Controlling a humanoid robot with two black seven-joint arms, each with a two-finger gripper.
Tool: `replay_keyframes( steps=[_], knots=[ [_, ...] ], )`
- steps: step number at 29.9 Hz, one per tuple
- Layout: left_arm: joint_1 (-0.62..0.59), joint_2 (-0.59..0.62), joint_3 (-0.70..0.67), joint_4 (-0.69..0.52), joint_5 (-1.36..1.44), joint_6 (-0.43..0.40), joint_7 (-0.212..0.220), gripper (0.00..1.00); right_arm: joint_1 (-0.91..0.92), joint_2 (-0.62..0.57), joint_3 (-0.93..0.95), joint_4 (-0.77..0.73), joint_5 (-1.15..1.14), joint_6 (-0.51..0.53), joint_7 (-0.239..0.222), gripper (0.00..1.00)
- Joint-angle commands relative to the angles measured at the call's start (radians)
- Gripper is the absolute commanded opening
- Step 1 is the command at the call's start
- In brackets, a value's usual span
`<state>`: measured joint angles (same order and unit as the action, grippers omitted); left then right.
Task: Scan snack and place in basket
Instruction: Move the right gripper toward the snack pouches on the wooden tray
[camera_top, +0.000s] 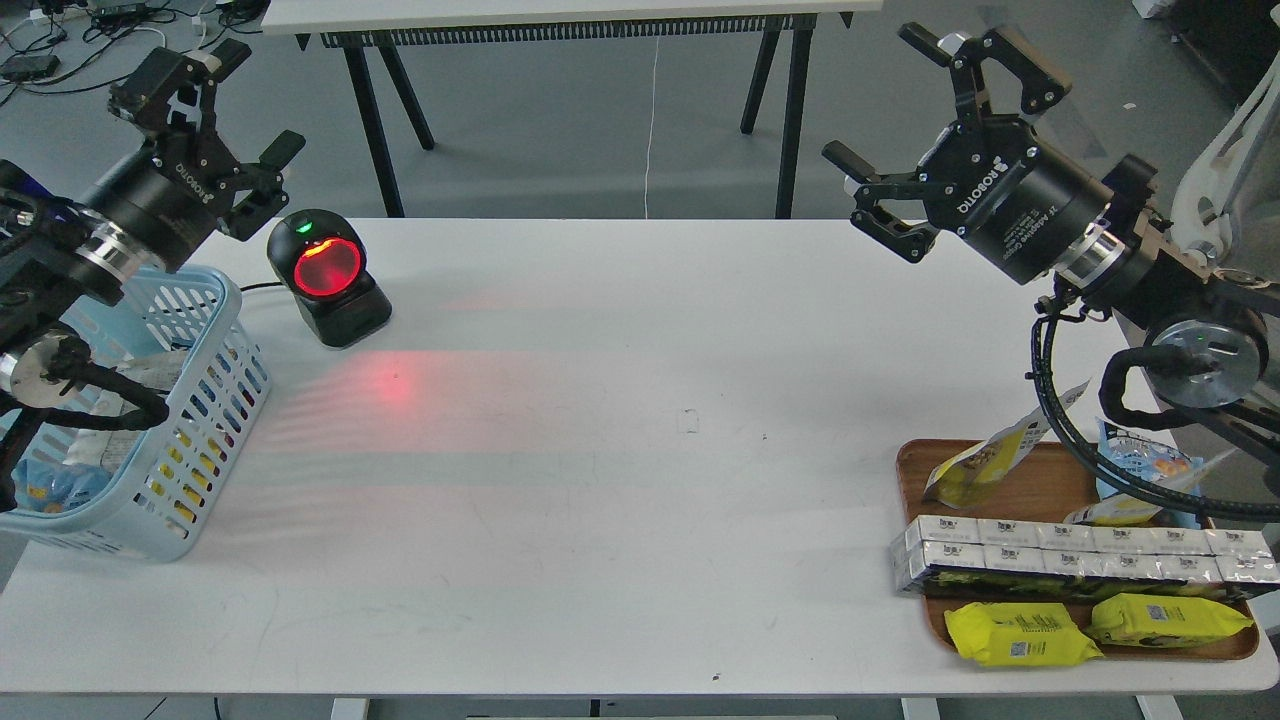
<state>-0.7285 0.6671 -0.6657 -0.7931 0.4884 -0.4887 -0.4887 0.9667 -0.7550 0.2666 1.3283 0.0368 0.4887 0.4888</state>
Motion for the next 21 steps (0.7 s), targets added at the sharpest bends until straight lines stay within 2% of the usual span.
replay_keyframes(
  steps=[1,8,13,21],
  knots=[
    [0.003,0.008,-0.023,-0.001,-0.027,0.000,0.000,1.00,0.000,0.000,0.000,0.000,0.000,0.000,0.000,0.96],
    [-0.017,0.006,-0.025,0.012,-0.028,0.000,0.000,1.00,0.013,-0.023,-0.018,-0.001,-0.049,0.000,0.000,0.96],
    [-0.049,-0.001,-0.014,0.012,-0.025,0.000,0.000,1.00,0.088,-0.151,-0.047,-0.011,-0.358,0.000,0.000,0.96],
    [-0.086,-0.004,-0.014,0.012,-0.028,0.000,0.000,1.00,0.412,-0.251,-0.412,0.002,-0.802,0.000,0.000,0.96]
  ],
)
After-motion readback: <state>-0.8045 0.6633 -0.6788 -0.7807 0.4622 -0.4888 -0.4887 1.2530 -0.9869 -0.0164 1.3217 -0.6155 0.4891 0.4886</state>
